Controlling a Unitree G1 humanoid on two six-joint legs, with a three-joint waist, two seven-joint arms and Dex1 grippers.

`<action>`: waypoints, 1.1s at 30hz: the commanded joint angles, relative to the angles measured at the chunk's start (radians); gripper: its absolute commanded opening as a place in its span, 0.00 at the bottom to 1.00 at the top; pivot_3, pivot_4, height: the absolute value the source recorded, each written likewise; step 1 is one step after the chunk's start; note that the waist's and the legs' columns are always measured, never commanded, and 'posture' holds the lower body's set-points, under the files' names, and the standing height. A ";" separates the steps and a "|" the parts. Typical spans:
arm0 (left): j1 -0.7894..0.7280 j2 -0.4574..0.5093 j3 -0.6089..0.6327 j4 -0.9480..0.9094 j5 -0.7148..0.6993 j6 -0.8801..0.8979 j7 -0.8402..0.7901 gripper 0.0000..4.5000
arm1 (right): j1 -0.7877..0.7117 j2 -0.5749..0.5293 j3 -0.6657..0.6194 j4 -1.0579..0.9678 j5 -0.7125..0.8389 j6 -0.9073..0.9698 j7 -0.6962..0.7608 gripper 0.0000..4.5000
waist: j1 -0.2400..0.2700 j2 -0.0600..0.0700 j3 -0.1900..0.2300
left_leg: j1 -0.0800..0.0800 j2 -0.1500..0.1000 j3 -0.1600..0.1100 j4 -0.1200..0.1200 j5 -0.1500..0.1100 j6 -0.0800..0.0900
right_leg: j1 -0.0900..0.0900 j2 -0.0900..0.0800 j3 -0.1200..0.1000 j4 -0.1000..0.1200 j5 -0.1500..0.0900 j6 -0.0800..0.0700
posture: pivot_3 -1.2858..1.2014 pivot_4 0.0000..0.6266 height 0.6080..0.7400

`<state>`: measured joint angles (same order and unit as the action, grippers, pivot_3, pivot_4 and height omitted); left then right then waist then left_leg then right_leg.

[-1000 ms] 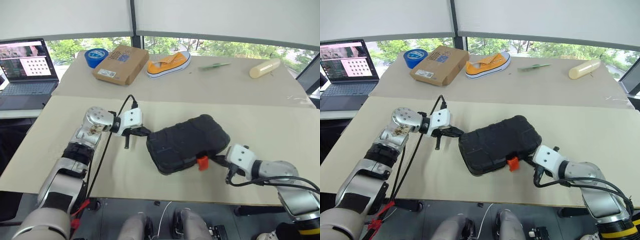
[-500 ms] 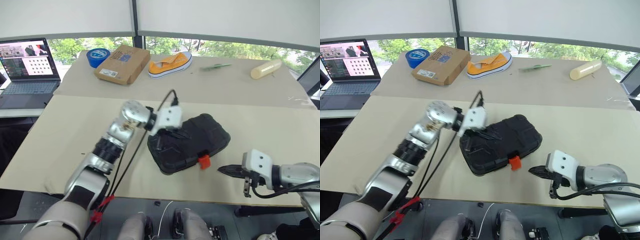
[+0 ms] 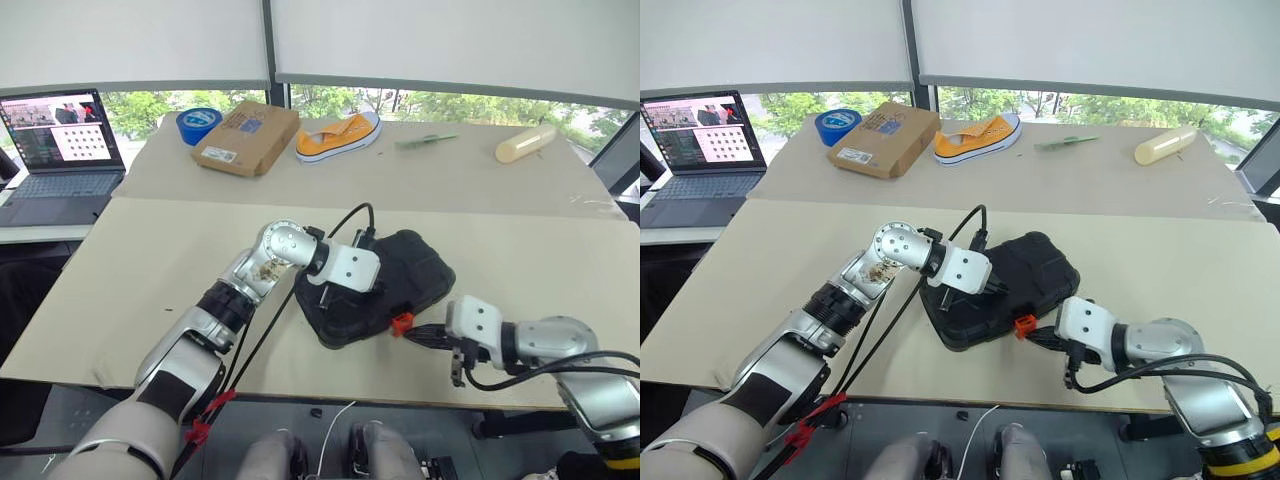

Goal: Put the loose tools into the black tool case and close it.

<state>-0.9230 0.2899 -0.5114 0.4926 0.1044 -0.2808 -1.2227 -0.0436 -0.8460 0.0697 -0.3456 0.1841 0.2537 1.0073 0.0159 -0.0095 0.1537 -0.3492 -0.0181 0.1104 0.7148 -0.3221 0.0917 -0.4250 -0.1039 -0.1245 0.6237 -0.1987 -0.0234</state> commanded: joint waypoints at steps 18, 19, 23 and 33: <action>0.035 0.003 -0.045 0.086 0.077 -0.015 0.005 0.02 | -0.065 0.154 -0.086 -0.051 -0.005 0.029 -0.190 0.00 | -0.003 0.001 -0.001 | -0.002 0.000 0.000 0.000 0.000 0.000 | -0.002 -0.001 0.000 0.000 0.000 0.000 | 0.52 0.24 0.93; 0.037 0.004 -0.048 0.088 0.082 -0.021 0.007 0.02 | -0.064 0.159 -0.104 -0.066 0.007 0.038 -0.196 0.00 | -0.004 0.001 -0.001 | -0.003 0.000 0.001 0.000 0.000 0.000 | -0.003 -0.001 0.000 0.001 0.000 0.000 | 0.52 0.24 0.93; 0.045 0.001 -0.051 0.099 0.090 -0.033 0.012 0.02 | -0.065 0.165 -0.136 -0.093 0.014 0.064 -0.212 0.00 | -0.005 0.002 -0.001 | -0.003 0.000 0.001 0.000 0.000 0.000 | -0.004 -0.001 0.000 0.001 0.000 0.000 | 0.52 0.24 0.93; 0.045 0.008 -0.036 0.108 0.099 -0.024 0.021 0.02 | -0.066 0.145 -0.133 -0.041 0.016 0.047 -0.188 0.00 | 0.000 0.005 -0.004 | -0.002 -0.001 0.000 -0.001 -0.001 0.002 | -0.002 -0.001 -0.001 0.000 -0.001 0.001 | 0.52 0.24 0.93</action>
<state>-0.9323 0.2748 -0.5000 0.5295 0.1373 -0.3232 -1.1943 -0.1019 -0.6807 -0.0449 -0.3740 0.1812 0.3182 0.8042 0.0159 -0.0046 0.1497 -0.3514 -0.0190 0.1107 0.7132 -0.3232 0.0938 -0.4273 -0.1050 -0.1250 0.6237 -0.1993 -0.0224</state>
